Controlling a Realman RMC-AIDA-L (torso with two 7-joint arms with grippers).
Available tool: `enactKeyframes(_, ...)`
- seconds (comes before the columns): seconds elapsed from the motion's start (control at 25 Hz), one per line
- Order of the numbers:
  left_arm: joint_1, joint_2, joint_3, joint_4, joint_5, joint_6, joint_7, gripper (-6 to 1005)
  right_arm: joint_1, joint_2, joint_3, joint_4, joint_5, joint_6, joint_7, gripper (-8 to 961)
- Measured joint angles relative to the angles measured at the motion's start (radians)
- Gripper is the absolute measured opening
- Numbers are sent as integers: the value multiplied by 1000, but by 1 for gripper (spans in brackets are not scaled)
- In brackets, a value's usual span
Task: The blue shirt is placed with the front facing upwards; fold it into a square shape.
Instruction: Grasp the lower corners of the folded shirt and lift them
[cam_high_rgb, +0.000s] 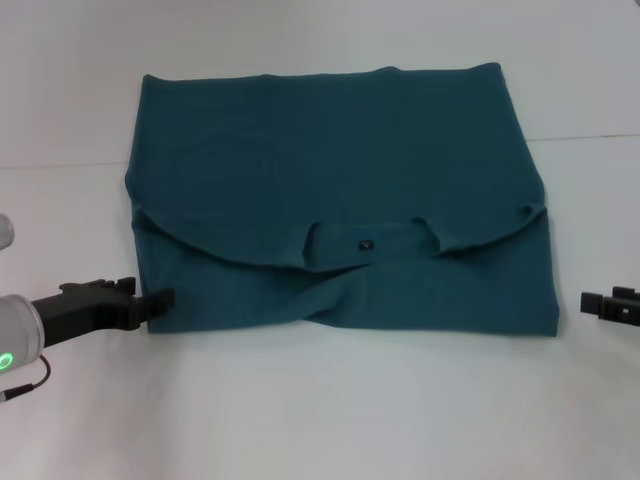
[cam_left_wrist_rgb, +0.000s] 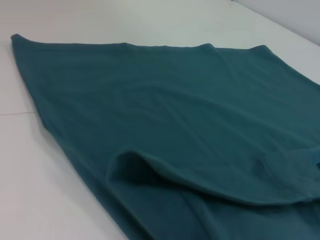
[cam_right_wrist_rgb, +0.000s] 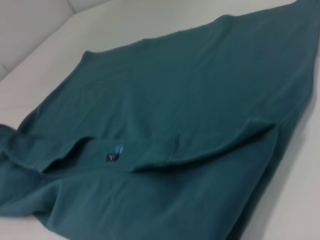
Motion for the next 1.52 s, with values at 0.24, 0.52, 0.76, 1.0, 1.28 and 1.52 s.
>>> enactKeyframes(0.24, -7, 0, 37, 12, 0, -39, 10, 599, 9, 9, 9, 4, -30, 12, -4, 704)
enactKeyframes(0.52, -21, 3, 67, 42, 0, -66, 10, 596, 10, 12, 10, 6, -31, 14, -5, 704)
enactKeyframes(0.76, -38, 5, 68, 67, 0, -59, 7, 593, 11, 13, 7, 0, -31, 13, -3, 704)
enactKeyframes(1.0, -48, 8, 66, 76, 1, -41, 2, 477, 17, 6, 7, -13, -30, -26, 6, 705)
enactKeyframes(1.28, -52, 12, 53, 70, 0, 0, -11, 158, 41, -25, -9, -16, -52, -79, 80, 710)
enactKeyframes(1.52, -59, 17, -5, 68, 0, 41, -36, 49, 99, -80, 6, -8, -52, -191, 272, 714)
